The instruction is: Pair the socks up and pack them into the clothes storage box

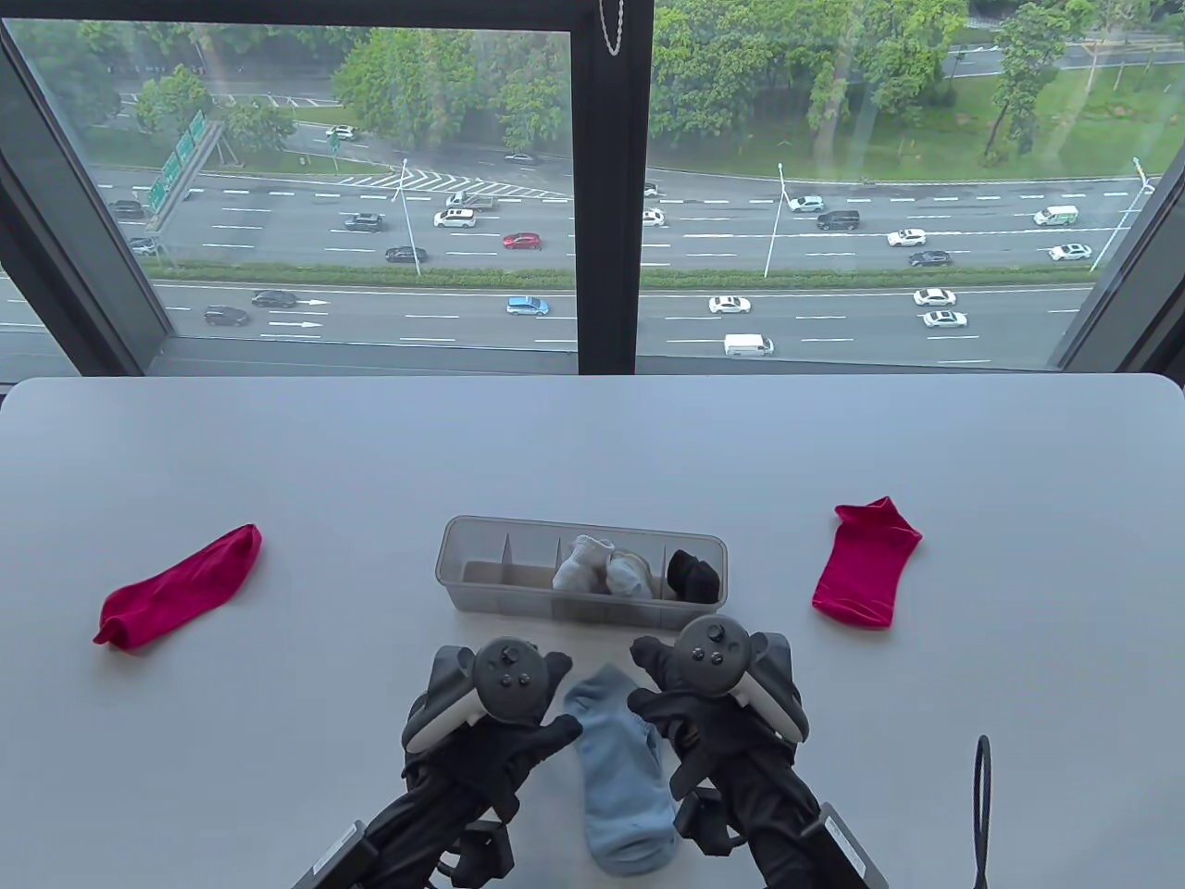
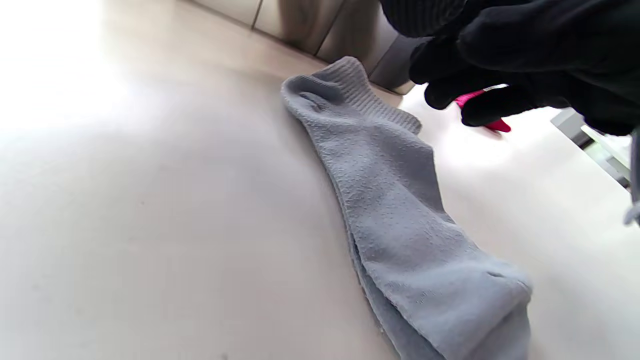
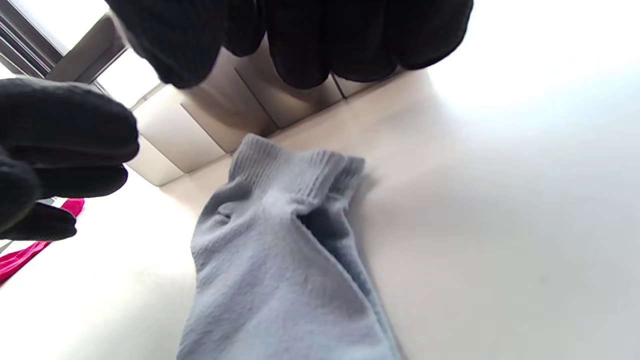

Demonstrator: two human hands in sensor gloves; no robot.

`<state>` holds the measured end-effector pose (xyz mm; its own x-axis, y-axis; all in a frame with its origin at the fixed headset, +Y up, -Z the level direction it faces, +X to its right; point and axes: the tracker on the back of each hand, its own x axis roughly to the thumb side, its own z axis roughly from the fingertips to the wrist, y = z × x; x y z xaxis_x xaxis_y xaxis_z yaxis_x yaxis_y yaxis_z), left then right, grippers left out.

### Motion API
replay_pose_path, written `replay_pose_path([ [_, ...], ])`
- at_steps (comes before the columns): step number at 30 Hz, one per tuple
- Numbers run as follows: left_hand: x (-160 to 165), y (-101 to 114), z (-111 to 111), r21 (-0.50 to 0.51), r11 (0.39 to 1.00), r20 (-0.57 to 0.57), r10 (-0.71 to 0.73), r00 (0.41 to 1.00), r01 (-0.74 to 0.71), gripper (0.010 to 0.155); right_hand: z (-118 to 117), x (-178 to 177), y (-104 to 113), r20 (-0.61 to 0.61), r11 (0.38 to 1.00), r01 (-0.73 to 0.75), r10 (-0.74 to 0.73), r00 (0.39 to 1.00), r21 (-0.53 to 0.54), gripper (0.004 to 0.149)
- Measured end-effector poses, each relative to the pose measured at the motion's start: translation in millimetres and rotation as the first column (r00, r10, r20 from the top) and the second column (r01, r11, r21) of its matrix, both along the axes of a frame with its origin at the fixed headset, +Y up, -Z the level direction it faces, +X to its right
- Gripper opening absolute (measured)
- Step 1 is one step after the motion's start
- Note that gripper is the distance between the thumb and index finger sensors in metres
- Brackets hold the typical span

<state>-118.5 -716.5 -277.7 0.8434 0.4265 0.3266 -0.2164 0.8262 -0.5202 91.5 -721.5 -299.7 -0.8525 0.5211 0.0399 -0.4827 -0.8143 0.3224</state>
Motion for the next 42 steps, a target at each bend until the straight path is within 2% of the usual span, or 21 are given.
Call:
replay_pose_path([
  [1,10.9,-0.6,4.5,-0.026,0.999,0.116,0.031,0.993,-0.028,0.056,0.3,0.7,3.0,0.001,1.000,-0.002,0.002,1.000,0.016,0.059],
  [2,22.6,-7.7,9.1,-0.115,0.993,0.250,0.036,0.968,-0.007,0.053,1.0,1.3,5.6,-0.019,1.000,-0.003,0.003,1.000,0.018,0.058],
  [3,29.2,-16.0,12.3,-0.194,0.980,0.311,0.023,0.950,0.040,0.054,1.5,1.4,6.1,-0.033,1.000,-0.003,0.003,0.999,0.014,0.056],
  [4,33.5,-29.1,15.8,-0.272,0.950,0.326,-0.055,0.944,0.150,0.058,2.3,1.2,5.3,-0.063,1.000,-0.011,0.010,0.998,-0.004,0.053],
  [6,31.4,-43.9,15.1,-0.288,0.916,0.338,-0.177,0.924,0.281,0.064,3.5,-0.3,1.8,-0.114,0.999,-0.033,0.028,0.993,-0.041,0.052],
  [11,9.9,-49.2,-1.9,-0.361,0.905,0.235,-0.144,0.961,0.224,0.067,12.1,-18.4,-24.2,-0.359,0.947,-0.208,0.110,0.927,-0.245,0.057],
  [14,2.0,-51.6,-6.4,-0.379,0.896,0.211,-0.160,0.964,0.232,0.070,17.4,-32.1,-44.0,-0.443,0.888,-0.291,0.114,0.889,-0.356,0.071],
  [15,0.7,-52.0,-7.4,-0.383,0.894,0.201,-0.165,0.966,0.233,0.071,18.4,-35.6,-50.4,-0.445,0.876,-0.320,0.139,0.885,-0.362,0.073],
  [17,-0.4,-53.2,-8.0,-0.387,0.889,0.200,-0.179,0.963,0.246,0.073,19.2,-38.3,-55.6,-0.448,0.870,-0.396,0.241,0.861,-0.293,0.073],
  [19,0.7,-54.2,-6.9,-0.381,0.893,0.214,-0.168,0.962,0.241,0.076,16.8,-40.8,-53.9,-0.375,0.905,-0.395,0.317,0.871,-0.155,0.061],
  [20,1.0,-54.7,-6.9,-0.382,0.893,0.223,-0.162,0.961,0.239,0.077,15.2,-41.6,-52.6,-0.346,0.909,-0.388,0.318,0.883,-0.155,0.051],
  [21,1.2,-55.2,-6.5,-0.386,0.892,0.220,-0.159,0.962,0.236,0.078,12.2,-42.5,-51.1,-0.314,0.917,-0.355,0.289,0.904,-0.179,0.042],
  [24,1.7,-55.8,-6.2,-0.365,0.904,0.213,-0.152,0.965,0.223,0.075,8.9,-42.5,-52.3,-0.292,0.922,-0.274,0.191,0.937,-0.274,0.040],
  [27,2.5,-51.9,-8.1,-0.295,0.936,0.175,-0.144,0.974,0.191,0.053,8.9,-37.4,-53.7,-0.286,0.923,-0.171,0.069,0.956,-0.346,0.041],
  [28,1.5,-49.5,-9.8,-0.256,0.956,0.140,-0.111,0.984,0.144,0.045,8.1,-34.5,-53.9,-0.281,0.917,-0.124,0.014,0.960,-0.379,0.044],
  [30,-1.1,-49.3,-11.0,-0.282,0.955,0.096,-0.070,0.993,0.095,0.043,7.6,-29.0,-54.3,-0.282,0.904,-0.083,-0.042,0.958,-0.419,0.063],
  [31,-2.4,-49.5,-10.7,-0.305,0.950,0.086,-0.047,0.995,0.071,0.043,7.4,-27.3,-54.6,-0.295,0.905,-0.093,-0.037,0.955,-0.416,0.071],
  [33,-4.9,-50.1,-11.1,-0.338,0.941,0.057,0.003,0.998,0.017,0.045,7.8,-26.3,-55.4,-0.310,0.912,-0.135,0.009,0.951,-0.387,0.077],
  [35,-5.7,-50.0,-11.8,-0.356,0.934,0.045,0.021,0.999,-0.003,0.046,8.5,-29.0,-56.0,-0.290,0.919,-0.126,0.013,0.957,-0.375,0.066],
  [37,-5.1,-50.1,-11.6,-0.351,0.936,0.051,0.006,0.999,0.012,0.045,7.1,-27.7,-56.4,-0.244,0.918,-0.066,-0.035,0.969,-0.392,0.044],
  [42,-2.4,-49.2,-11.6,-0.335,0.942,0.067,-0.014,0.998,0.035,0.045,4.6,-22.7,-57.2,-0.182,0.894,0.036,-0.130,0.975,-0.446,0.037],
])
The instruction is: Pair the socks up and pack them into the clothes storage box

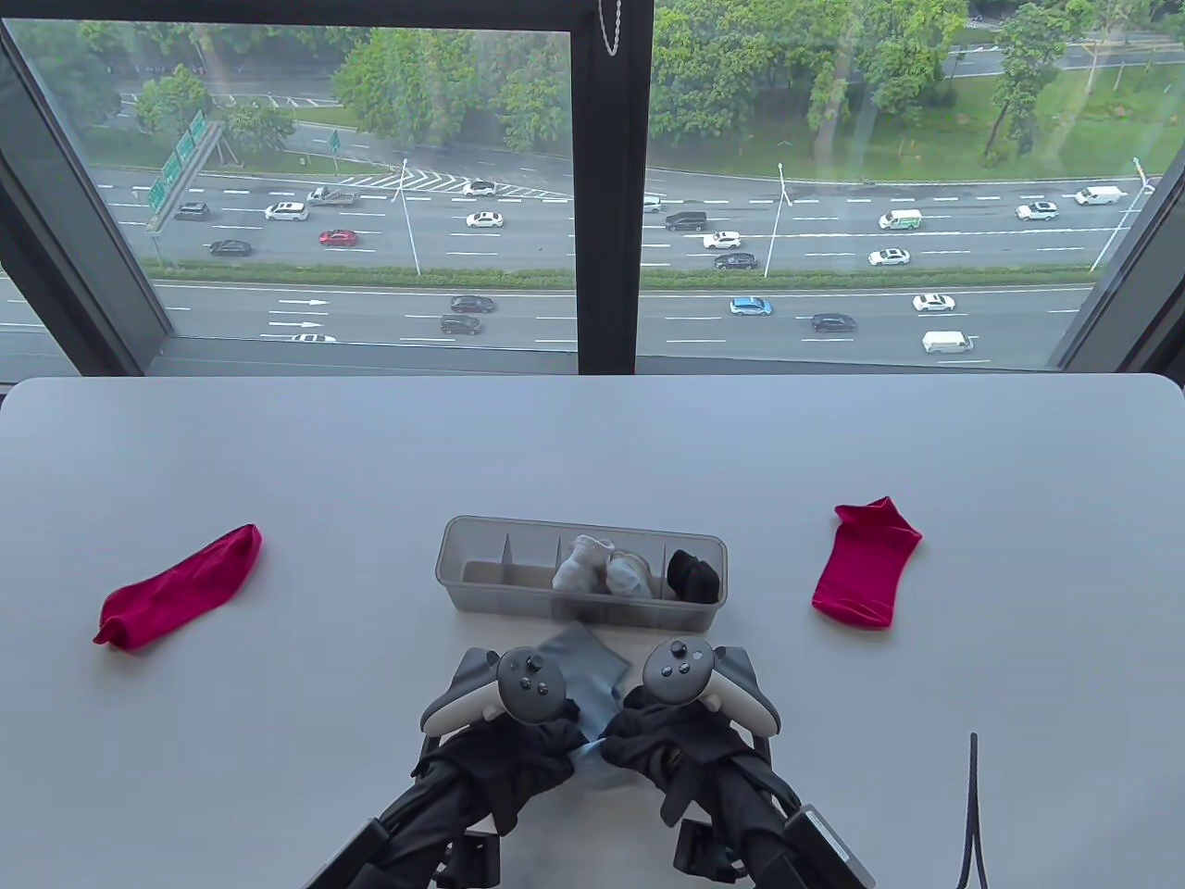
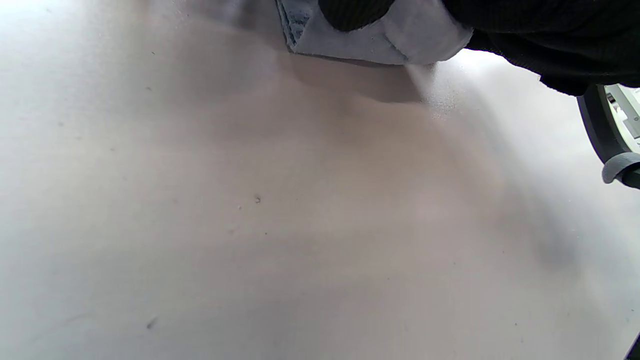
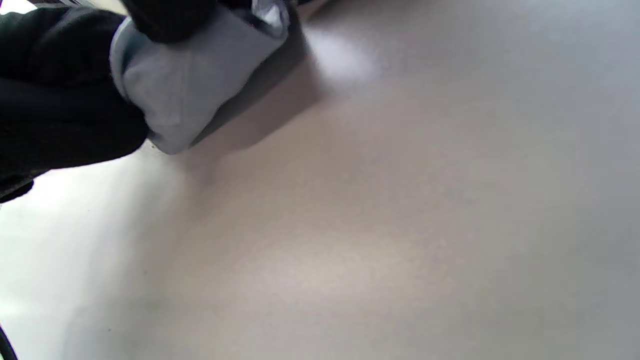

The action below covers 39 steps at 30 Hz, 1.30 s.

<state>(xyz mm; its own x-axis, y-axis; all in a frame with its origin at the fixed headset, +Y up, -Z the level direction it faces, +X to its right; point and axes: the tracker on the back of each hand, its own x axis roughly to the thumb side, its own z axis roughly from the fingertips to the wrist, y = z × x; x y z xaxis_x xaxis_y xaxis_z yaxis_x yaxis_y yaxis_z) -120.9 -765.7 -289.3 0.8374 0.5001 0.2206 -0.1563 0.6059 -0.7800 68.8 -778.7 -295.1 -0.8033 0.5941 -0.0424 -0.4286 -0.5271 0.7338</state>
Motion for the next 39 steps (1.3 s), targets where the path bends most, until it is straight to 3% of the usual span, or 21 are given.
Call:
replay_pose_path([
  [4,-5.4,-1.2,-1.1,-0.052,0.995,-0.018,0.085,0.996,-0.086,0.053,0.9,-2.7,0.7,0.009,0.999,-0.033,0.033,0.999,0.028,0.036],
  [6,-5.2,-1.8,-1.2,-0.048,0.996,-0.047,0.077,0.996,-0.079,0.044,0.3,-3.8,1.5,0.033,0.999,-0.037,0.036,0.999,0.036,0.036],
  [9,-4.2,-2.1,-1.4,-0.065,0.996,-0.033,0.063,0.997,-0.065,0.044,0.4,-3.9,1.5,0.033,0.998,-0.051,0.049,0.998,0.045,0.036],
  [14,-2.8,-1.6,0.2,-0.046,0.991,-0.025,0.126,0.992,-0.127,0.068,0.6,-4.1,1.7,0.046,0.998,-0.044,0.042,0.998,0.034,0.035],
  [16,0.5,-0.1,1.5,-0.010,0.996,-0.016,0.083,0.996,-0.083,0.064,0.3,-4.2,1.7,0.052,0.999,-0.036,0.035,0.998,0.023,0.036],
  [19,4.5,1.8,2.5,0.066,0.998,-0.031,0.019,0.999,-0.017,0.047,0.4,-2.3,1.0,0.060,1.000,0.000,0.000,0.998,0.006,0.036],
  [21,4.9,1.4,2.7,0.067,0.998,-0.030,0.020,0.999,-0.018,0.044,0.3,-0.3,1.9,0.057,1.000,0.022,-0.023,0.998,0.010,0.043],
  [23,2.5,-0.2,2.7,0.052,0.998,-0.031,0.036,0.999,-0.034,0.044,1.3,2.5,1.0,0.010,0.999,0.052,-0.052,0.999,0.008,0.066],
  [24,2.0,-0.8,2.3,0.041,0.998,-0.030,0.045,0.999,-0.043,0.044,1.8,2.1,0.4,0.008,0.999,0.051,-0.051,0.999,-0.002,0.067],
  [29,3.2,-1.6,3.2,0.019,0.998,-0.016,0.060,0.998,-0.059,0.046,2.0,-2.5,0.5,-0.001,0.998,-0.032,0.032,1.000,0.050,0.045],
  [32,6.7,-4.8,5.6,-0.020,1.000,0.014,0.007,1.000,-0.007,0.066,1.9,-2.6,-1.4,0.016,1.000,0.016,-0.016,1.000,0.004,0.043],
  [36,7.3,-0.3,3.3,0.095,0.995,-0.031,0.009,0.999,-0.006,0.046,1.4,-2.1,-2.6,0.033,0.998,0.053,-0.052,0.998,-0.027,0.042],
  [39,5.8,-2.3,3.0,0.083,0.996,-0.032,0.018,0.999,-0.015,0.045,1.5,-1.5,-2.6,0.023,0.997,0.062,-0.062,0.998,-0.036,0.048],
])
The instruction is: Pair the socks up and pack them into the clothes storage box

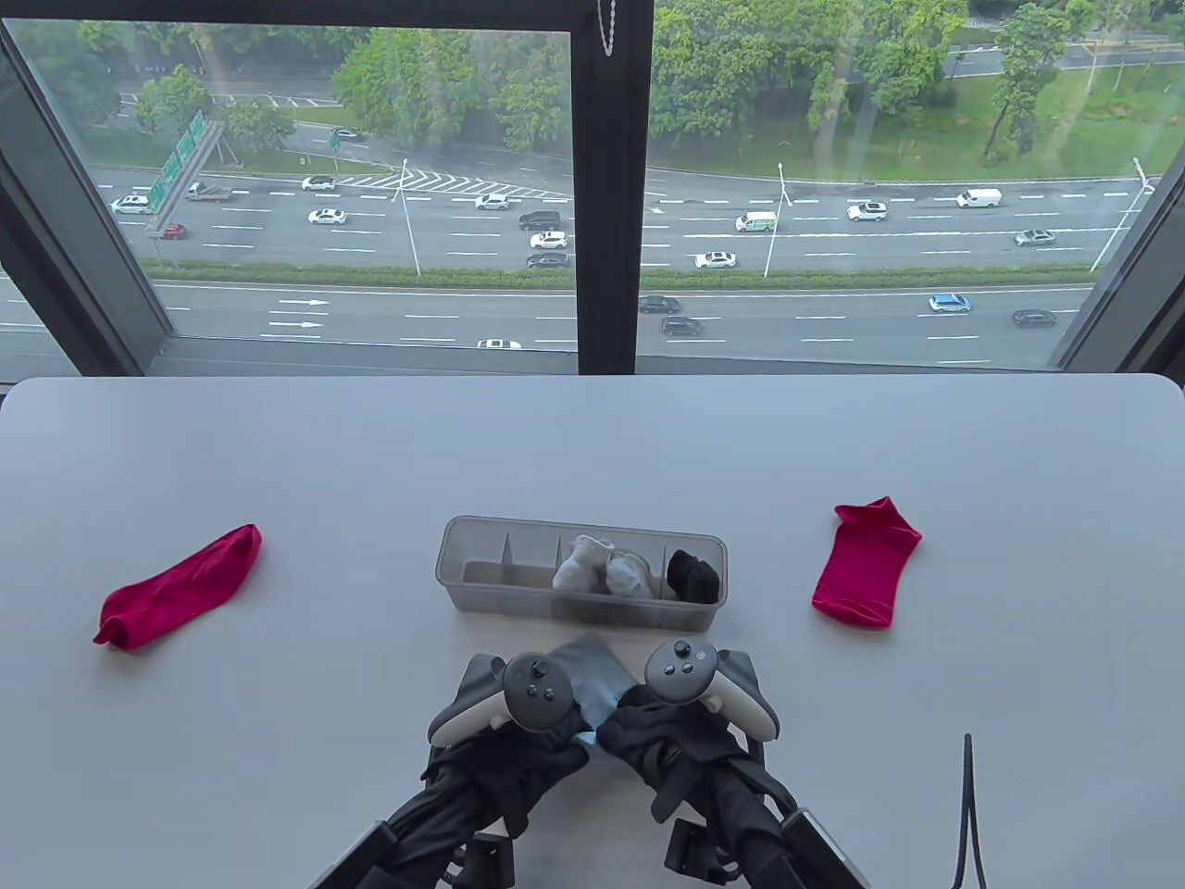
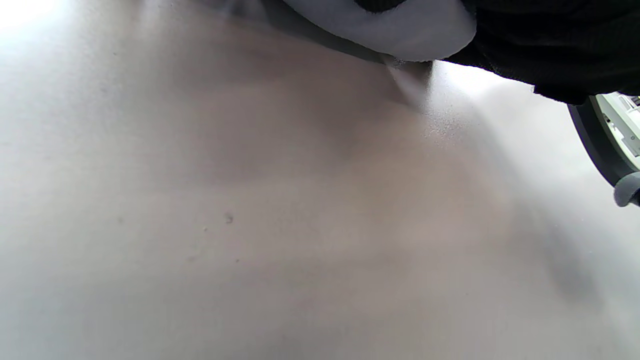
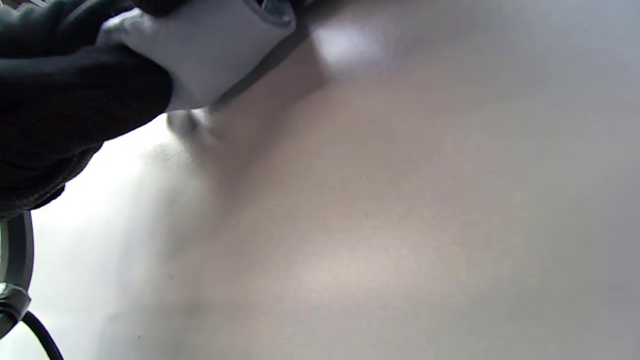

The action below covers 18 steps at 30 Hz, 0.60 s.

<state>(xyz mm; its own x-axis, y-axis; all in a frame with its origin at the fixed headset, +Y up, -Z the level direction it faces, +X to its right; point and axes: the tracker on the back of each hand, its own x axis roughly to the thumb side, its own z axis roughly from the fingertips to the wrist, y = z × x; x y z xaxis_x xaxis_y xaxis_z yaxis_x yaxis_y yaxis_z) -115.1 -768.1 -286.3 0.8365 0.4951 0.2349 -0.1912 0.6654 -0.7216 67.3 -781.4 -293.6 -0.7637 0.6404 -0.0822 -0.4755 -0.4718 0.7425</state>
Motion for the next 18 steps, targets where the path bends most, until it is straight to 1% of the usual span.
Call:
replay_pose_path([
  [1,-0.6,-0.7,0.1,-0.010,1.000,0.001,0.003,1.000,-0.003,0.045,0.6,0.4,-0.7,-0.016,1.000,0.008,-0.008,1.000,-0.005,0.060],
  [2,-1.2,-1.5,-0.1,-0.026,1.000,0.003,0.013,1.000,-0.013,0.045,0.8,0.3,-1.4,-0.020,1.000,0.013,-0.013,1.000,-0.009,0.059],
  [4,-1.1,-2.3,-0.3,-0.047,0.999,0.009,0.014,1.000,-0.014,0.046,0.3,-0.6,-0.2,-0.005,1.000,-0.003,0.003,1.000,0.008,0.046],
  [6,0.2,-2.8,-1.0,-0.045,0.999,0.006,-0.007,1.000,0.008,0.048,0.9,-2.3,-1.0,-0.025,1.000,0.017,-0.018,1.000,-0.008,0.043],
  [7,1.2,-3.7,-0.9,-0.063,0.998,0.012,-0.016,1.000,0.017,0.051,1.4,-2.6,-1.1,-0.019,0.999,0.035,-0.036,0.999,-0.023,0.043],
  [8,1.8,-3.3,-0.7,-0.061,0.998,0.014,-0.021,1.000,0.022,0.055,1.6,-3.0,-1.0,-0.012,0.999,0.043,-0.044,0.999,-0.027,0.042],
  [9,1.5,-1.7,-0.7,-0.023,1.000,0.004,-0.019,1.000,0.019,0.063,1.3,-2.7,-1.2,-0.010,0.999,0.041,-0.042,0.999,-0.030,0.042],
  [10,1.4,-0.1,-0.8,0.002,1.000,-0.001,-0.004,1.000,0.004,0.066,1.0,-2.5,-1.2,-0.009,0.999,0.037,-0.037,0.999,-0.031,0.042],
  [12,0.6,4.0,-1.3,0.044,0.999,-0.023,0.000,1.000,0.001,0.051,0.2,-2.3,-1.0,0.008,0.999,0.037,-0.036,0.999,-0.035,0.043],
  [13,0.4,4.3,-1.8,0.063,0.998,-0.030,0.010,1.000,-0.008,0.047,0.1,-2.1,-0.9,0.004,0.999,0.034,-0.034,0.999,-0.033,0.043],
  [14,-0.1,3.9,-2.1,0.059,0.998,-0.030,0.012,0.999,-0.011,0.046,0.1,-1.4,-0.2,0.007,0.999,0.028,-0.028,1.000,-0.022,0.045],
  [15,-0.7,2.8,-1.8,0.043,0.999,-0.025,0.014,1.000,-0.013,0.046,0.5,-0.9,-0.1,0.010,0.999,0.033,-0.033,0.999,-0.018,0.053],
  [16,-0.8,1.6,-1.4,0.034,0.999,-0.020,0.019,1.000,-0.018,0.046,0.9,-0.8,-0.9,-0.001,0.999,0.048,-0.048,0.999,-0.026,0.064],
  [17,-0.6,0.0,-1.1,0.022,1.000,-0.013,0.017,1.000,-0.017,0.047,1.3,-1.4,-1.7,-0.001,0.997,0.064,-0.065,0.998,-0.044,0.069],
  [18,-0.2,-1.4,-0.8,0.000,1.000,-0.004,0.009,1.000,-0.009,0.048,1.6,-2.2,-2.0,0.005,0.997,0.060,-0.060,0.998,-0.050,0.064],
])
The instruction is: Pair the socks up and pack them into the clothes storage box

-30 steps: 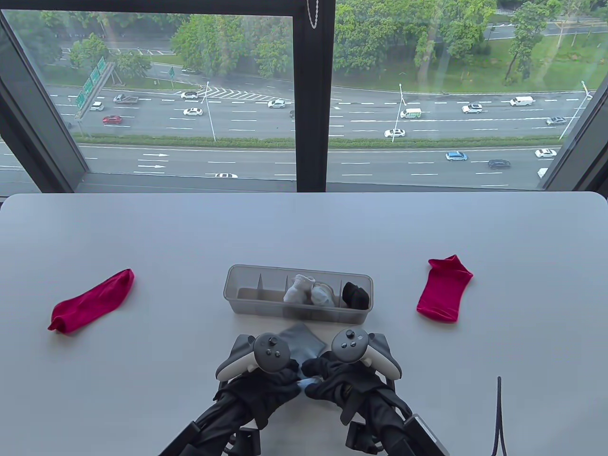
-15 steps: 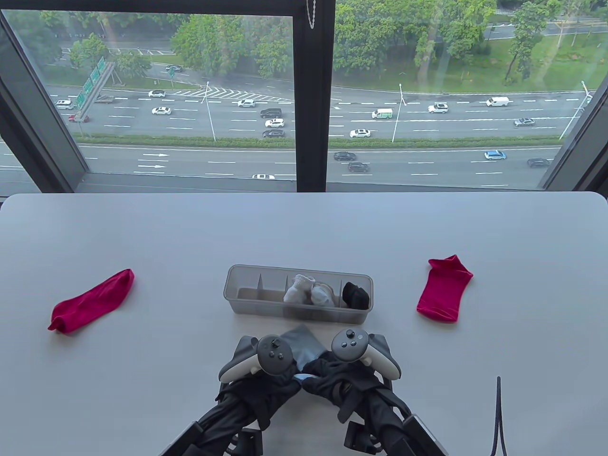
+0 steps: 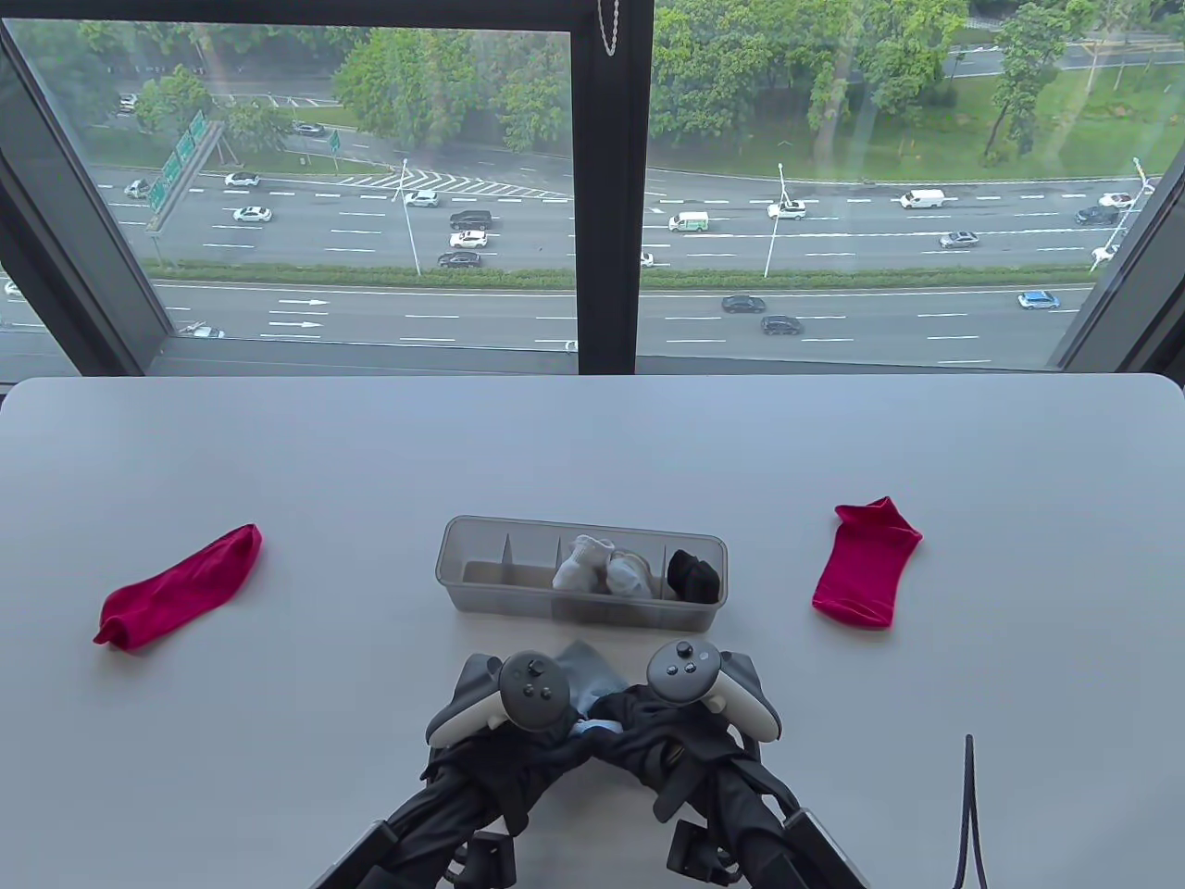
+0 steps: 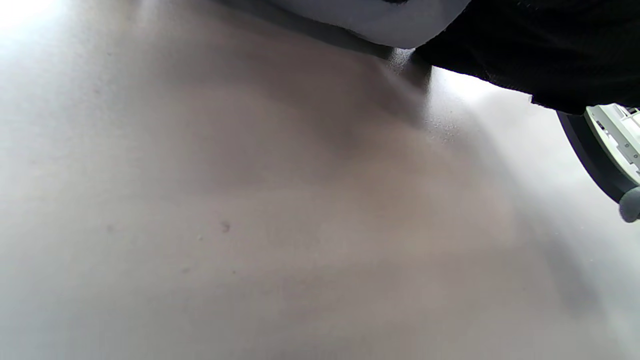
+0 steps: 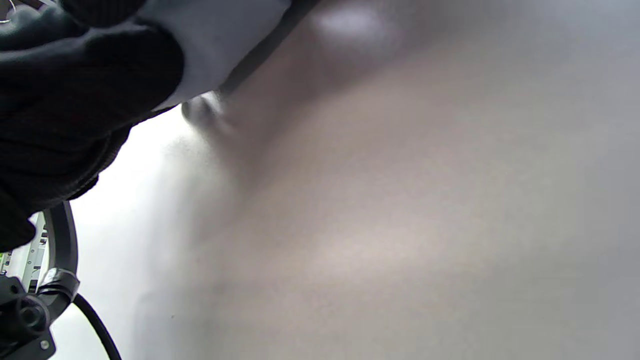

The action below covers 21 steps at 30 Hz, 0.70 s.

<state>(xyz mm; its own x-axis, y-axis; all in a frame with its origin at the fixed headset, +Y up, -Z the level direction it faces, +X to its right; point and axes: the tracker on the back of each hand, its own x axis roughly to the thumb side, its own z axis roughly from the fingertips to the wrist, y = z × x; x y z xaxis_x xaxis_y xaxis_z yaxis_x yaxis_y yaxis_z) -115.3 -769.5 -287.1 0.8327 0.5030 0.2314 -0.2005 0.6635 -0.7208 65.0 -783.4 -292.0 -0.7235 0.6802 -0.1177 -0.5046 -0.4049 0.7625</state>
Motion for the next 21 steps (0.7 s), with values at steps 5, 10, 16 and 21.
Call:
replay_pose_path([
  [5,2.3,-0.6,0.5,0.001,1.000,0.004,-0.023,1.000,0.023,0.053,-1.6,1.0,0.7,0.016,1.000,-0.007,0.007,1.000,0.017,0.044],
  [10,0.3,6.2,-1.1,0.109,0.994,-0.044,0.030,0.999,-0.026,0.050,-2.7,2.8,0.8,0.045,0.999,0.034,-0.034,0.998,-0.004,0.046],
  [16,-2.7,-0.1,-0.7,0.024,0.999,-0.033,0.044,0.998,-0.043,0.048,-1.9,2.1,-0.7,0.016,1.000,0.001,-0.002,1.000,0.028,0.048],
  [21,3.6,0.8,2.3,0.095,0.995,-0.039,-0.017,0.999,0.020,0.065,-3.9,5.2,-1.0,0.061,0.999,0.038,-0.038,0.997,0.003,0.042],
])
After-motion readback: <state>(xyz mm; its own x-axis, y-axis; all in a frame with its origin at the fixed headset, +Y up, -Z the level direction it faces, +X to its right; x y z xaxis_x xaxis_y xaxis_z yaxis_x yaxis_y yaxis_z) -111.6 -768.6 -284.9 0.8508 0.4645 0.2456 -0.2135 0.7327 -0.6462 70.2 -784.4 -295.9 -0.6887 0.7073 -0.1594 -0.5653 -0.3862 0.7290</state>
